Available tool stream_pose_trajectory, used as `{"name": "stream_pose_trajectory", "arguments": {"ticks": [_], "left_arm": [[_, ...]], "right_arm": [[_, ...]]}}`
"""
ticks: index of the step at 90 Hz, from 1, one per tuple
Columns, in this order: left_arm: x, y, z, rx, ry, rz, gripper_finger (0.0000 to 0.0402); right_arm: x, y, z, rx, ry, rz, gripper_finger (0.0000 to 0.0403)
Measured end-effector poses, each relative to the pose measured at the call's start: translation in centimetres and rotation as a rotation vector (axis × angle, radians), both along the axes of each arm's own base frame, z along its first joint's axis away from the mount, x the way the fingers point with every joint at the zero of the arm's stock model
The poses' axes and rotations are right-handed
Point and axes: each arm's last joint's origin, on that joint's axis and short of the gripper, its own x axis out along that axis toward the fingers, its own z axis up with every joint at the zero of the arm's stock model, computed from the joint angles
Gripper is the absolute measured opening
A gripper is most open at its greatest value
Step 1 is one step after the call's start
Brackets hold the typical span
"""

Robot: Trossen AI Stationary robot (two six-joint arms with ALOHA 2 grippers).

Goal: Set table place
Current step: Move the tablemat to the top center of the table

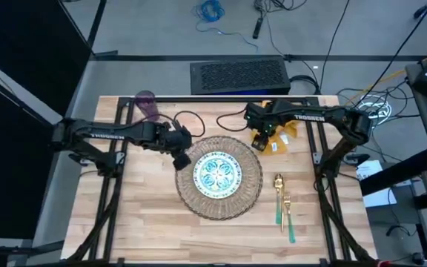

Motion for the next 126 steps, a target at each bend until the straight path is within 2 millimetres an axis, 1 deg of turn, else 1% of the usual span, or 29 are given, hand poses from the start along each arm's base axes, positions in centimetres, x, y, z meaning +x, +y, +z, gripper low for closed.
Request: {"name": "stream_pose_trajectory", "arguments": {"ticks": [7, 16, 27, 38, 44, 49, 58, 72, 83, 96, 103, 115, 126], "left_arm": [[-0.1, 0.1, -0.6, 0.015, 0.006, 0.013, 0.0017], [-0.3, 0.1, -0.9, 0.014, 0.011, 0.044, 0.0017], [-0.2, 0.1, -0.9, 0.009, 0.002, 0.059, 0.0017], [-0.4, 0.3, -0.7, 0.028, 0.0, 0.062, 0.0017], [-0.4, 0.7, -0.7, 0.037, 0.005, 0.063, 0.0017], [-0.5, 1.1, -0.7, 0.037, 0.005, 0.08, 0.0017], [-0.4, 1.7, -0.7, 0.037, -0.01, 0.104, 0.0017], [-0.4, 2.0, -0.7, 0.03, -0.011, 0.11, 0.0017], [-0.4, 1.9, -0.7, 0.031, -0.007, 0.102, 0.0017], [-0.5, 2.0, -0.7, 0.029, -0.004, 0.103, 0.0017], [-0.5, 2.0, -0.7, 0.028, -0.002, 0.103, 0.0017], [-0.5, 2.0, -0.7, 0.027, -0.001, 0.102, 0.0017], [-0.5, 2.1, -0.7, 0.024, -0.001, 0.105, 0.0017]], "right_arm": [[0.0, -0.1, -0.4, -0.005, -0.016, -0.022, 0.0268], [-0.1, -0.1, -0.6, -0.001, -0.017, -0.051, 0.0272], [0.4, 0.9, -0.2, 0.022, -0.062, -0.057, 0.0262], [1.7, 2.3, 0.3, 0.041, -0.172, 0.007, 0.0249], [2.2, 2.5, 0.1, 0.04, -0.192, 0.023, 0.0241], [2.8, 2.4, -0.4, 0.032, -0.205, 0.035, 0.0234], [3.3, 2.3, -1.7, 0.042, -0.177, 0.042, 0.0219], [3.9, 2.1, -3.4, 0.064, -0.141, 0.051, 0.0197], [4.6, 2.0, -4.5, 0.097, -0.166, 0.06, 0.0185], [5.7, 1.7, -5.2, 0.127, -0.243, 0.07, 0.0166], [6.2, 1.6, -5.6, 0.144, -0.257, 0.074, 0.0154], [7.7, 1.1, -6.2, 0.159, -0.269, 0.088, 0.0131], [10.1, 0.3, -6.4, 0.152, -0.301, 0.119, 0.0109]]}}
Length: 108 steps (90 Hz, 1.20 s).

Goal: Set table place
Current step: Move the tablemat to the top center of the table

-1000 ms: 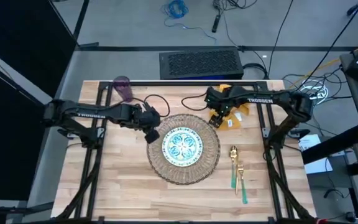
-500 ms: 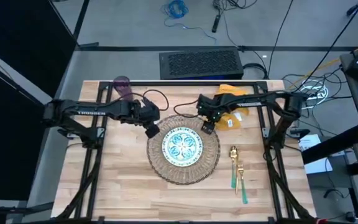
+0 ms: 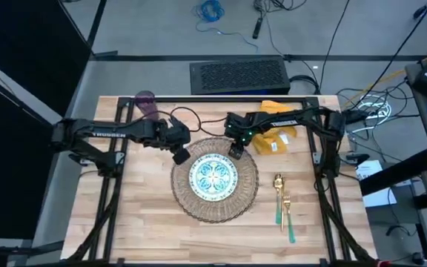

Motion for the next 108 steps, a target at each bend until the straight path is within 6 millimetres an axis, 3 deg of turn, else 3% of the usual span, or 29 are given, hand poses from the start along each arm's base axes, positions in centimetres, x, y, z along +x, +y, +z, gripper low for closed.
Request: {"name": "stream_pose_trajectory", "arguments": {"ticks": [27, 42, 60, 72, 91, 108], "left_arm": [[-0.1, -0.1, -0.1, -0.044, 0.006, -0.006, 0.0017], [-0.3, -0.2, -0.1, -0.047, 0.025, -0.005, 0.0017], [-0.2, 0.1, -0.1, -0.039, 0.012, 0.006, 0.0017], [-0.2, 0.1, -0.1, -0.047, 0.008, 0.025, 0.0017], [-0.2, -0.1, -0.1, -0.052, 0.009, 0.019, 0.0017], [-0.2, -0.3, -0.1, -0.058, 0.007, 0.03, 0.0017]], "right_arm": [[4.9, -4.3, -0.6, -0.037, -0.053, 0.012, 0.0039], [5.2, -7.2, -1.7, -0.027, -0.042, 0.017, 0.0012], [5.0, -7.4, -1.4, -0.002, -0.043, 0.009, 0.0005], [4.3, -6.4, 0.0, 0.066, -0.019, 0.022, 0.0005], [4.7, -2.4, 4.0, 0.101, -0.049, 0.087, 0.0001], [5.0, 2.4, 3.8, 0.133, 0.062, 0.166, 0.0]]}}
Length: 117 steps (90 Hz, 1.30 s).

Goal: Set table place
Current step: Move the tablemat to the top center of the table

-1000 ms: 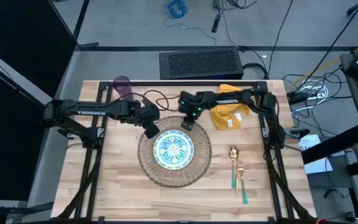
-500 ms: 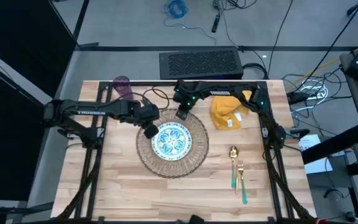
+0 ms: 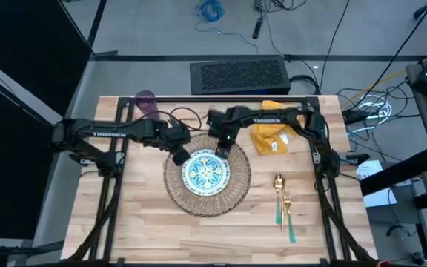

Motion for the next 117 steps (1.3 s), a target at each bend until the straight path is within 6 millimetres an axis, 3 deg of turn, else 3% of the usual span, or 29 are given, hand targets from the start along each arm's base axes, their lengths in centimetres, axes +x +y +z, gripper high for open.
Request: {"name": "stream_pose_trajectory", "arguments": {"ticks": [9, 18, 46, 79, 96, 117], "left_arm": [[0.0, -0.4, 0.0, -0.002, 0.006, -0.01, 0.0017], [-0.1, -0.7, -0.1, -0.005, 0.016, -0.022, 0.0017], [0.0, -1.0, -0.1, -0.005, 0.014, -0.033, 0.0017], [0.0, -0.9, 0.0, 0.013, 0.015, -0.027, 0.0017], [0.0, -0.9, 0.0, 0.02, 0.016, -0.025, 0.0017], [0.0, -0.9, 0.0, 0.019, 0.017, -0.025, 0.0017]], "right_arm": [[0.0, 2.3, -0.7, -0.005, 0.035, 0.044, 0.0], [-0.1, 2.7, -1.8, -0.037, 0.032, 0.036, 0.0], [-0.6, 0.0, -2.2, -0.052, -0.006, -0.066, 0.0], [-0.8, -2.3, 0.7, -0.139, -0.043, -0.078, 0.0], [-1.9, -5.0, 0.4, -0.146, -0.004, -0.148, 0.0], [-2.8, -5.2, -0.2, -0.113, 0.08, -0.16, 0.0]]}}
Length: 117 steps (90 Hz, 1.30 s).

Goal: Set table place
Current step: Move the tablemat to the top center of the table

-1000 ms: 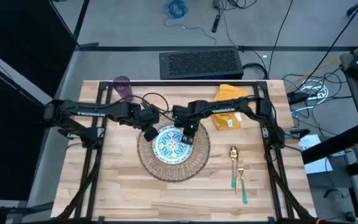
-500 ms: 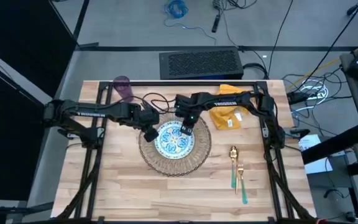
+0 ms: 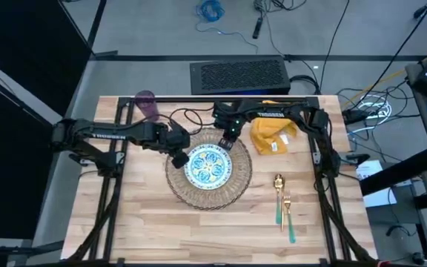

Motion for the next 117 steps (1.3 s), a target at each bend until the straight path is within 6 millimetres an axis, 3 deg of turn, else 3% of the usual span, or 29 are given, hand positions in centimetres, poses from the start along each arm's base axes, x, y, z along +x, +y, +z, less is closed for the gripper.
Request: {"name": "stream_pose_trajectory", "arguments": {"ticks": [57, 99, 117], "left_arm": [[0.0, -0.4, 0.0, -0.014, -0.015, 0.034, 0.0017], [0.0, -0.3, 0.0, -0.014, -0.014, 0.034, 0.0017], [0.0, -0.3, 0.0, -0.014, -0.015, 0.033, 0.0017]], "right_arm": [[0.4, 0.0, -2.4, 0.043, 0.035, -0.004, 0.0], [-2.0, -5.3, -2.4, 0.037, 0.022, -0.134, 0.0], [-2.5, -5.2, -2.1, 0.052, 0.054, -0.133, 0.0]]}}
